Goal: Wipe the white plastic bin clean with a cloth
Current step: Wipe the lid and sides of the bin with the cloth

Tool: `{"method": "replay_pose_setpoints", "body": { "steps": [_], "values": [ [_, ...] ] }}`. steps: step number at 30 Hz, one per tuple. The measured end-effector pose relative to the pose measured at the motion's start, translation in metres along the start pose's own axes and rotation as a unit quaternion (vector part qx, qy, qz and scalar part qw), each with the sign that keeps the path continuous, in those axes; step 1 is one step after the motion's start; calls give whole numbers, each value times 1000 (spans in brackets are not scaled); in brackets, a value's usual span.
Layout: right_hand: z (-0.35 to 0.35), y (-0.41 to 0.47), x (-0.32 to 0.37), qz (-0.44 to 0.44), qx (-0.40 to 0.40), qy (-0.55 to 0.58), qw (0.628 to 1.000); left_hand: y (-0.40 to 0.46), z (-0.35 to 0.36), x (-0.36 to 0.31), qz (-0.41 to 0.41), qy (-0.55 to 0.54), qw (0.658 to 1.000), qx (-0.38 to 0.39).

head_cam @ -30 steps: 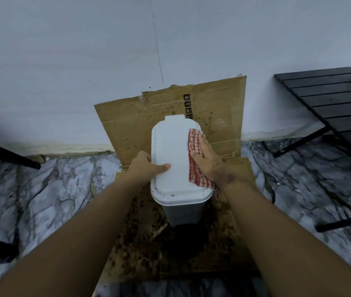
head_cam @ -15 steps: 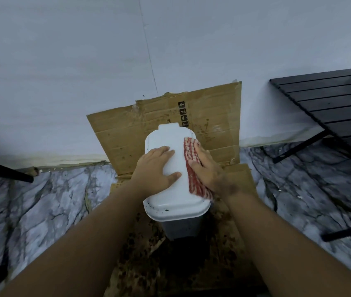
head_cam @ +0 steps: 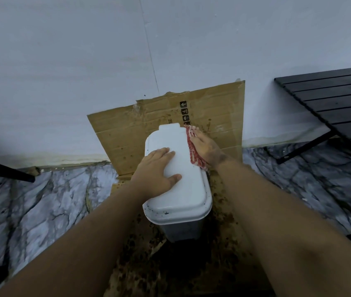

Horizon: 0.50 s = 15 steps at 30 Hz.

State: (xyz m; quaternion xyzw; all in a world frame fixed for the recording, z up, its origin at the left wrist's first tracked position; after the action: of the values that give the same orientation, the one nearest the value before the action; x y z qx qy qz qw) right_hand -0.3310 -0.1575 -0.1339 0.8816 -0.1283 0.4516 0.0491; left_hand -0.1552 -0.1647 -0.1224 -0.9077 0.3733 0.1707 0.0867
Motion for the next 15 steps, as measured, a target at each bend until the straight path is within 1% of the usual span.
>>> {"method": "replay_pose_setpoints", "body": {
  "steps": [4, 5, 6, 8, 9, 10, 13, 15],
  "values": [
    [7, -50, -1, -3, -14, 89, 996, 0, 1, 1, -5, 6, 1000, 3],
    [10, -65, -3, 17, -20, 108, 994, 0, 1, 1, -7, 8, 1000, 6],
    [14, -81, -9, 56, -30, 123, 990, -1, 1, 0, -9, 10, 1000, 9],
    [25, -112, -22, 122, -20, 133, 983, -3, 1, -2, -11, 17, 1000, 14],
    [32, -123, -27, 137, -11, 140, 981, -3, 1, -4, -12, 20, 1000, 15],
    [38, -134, -30, 133, -11, 153, 979, -4, 0, -5, -13, 21, 1000, 16],
    [38, -161, -21, 40, -84, 153, 984, -8, -1, -9, -18, 20, 999, 23],
    [40, -183, -19, 19, -115, 141, 983, -11, -2, -11, -20, 13, 999, 22]
  ]
}}
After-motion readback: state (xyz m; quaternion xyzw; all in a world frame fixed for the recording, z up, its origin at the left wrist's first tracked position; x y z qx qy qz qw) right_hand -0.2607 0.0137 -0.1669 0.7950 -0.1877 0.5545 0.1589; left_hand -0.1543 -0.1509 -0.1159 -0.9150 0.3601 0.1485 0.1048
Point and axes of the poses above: each hand's wrist, its own y-axis towards the middle knuckle, its own z-axis out of the palm, x = y × z, the point moved 9 cm from there along y, towards the middle knuckle, and after that the axes turned 5 degrees about -y, right-handed, at the moved point
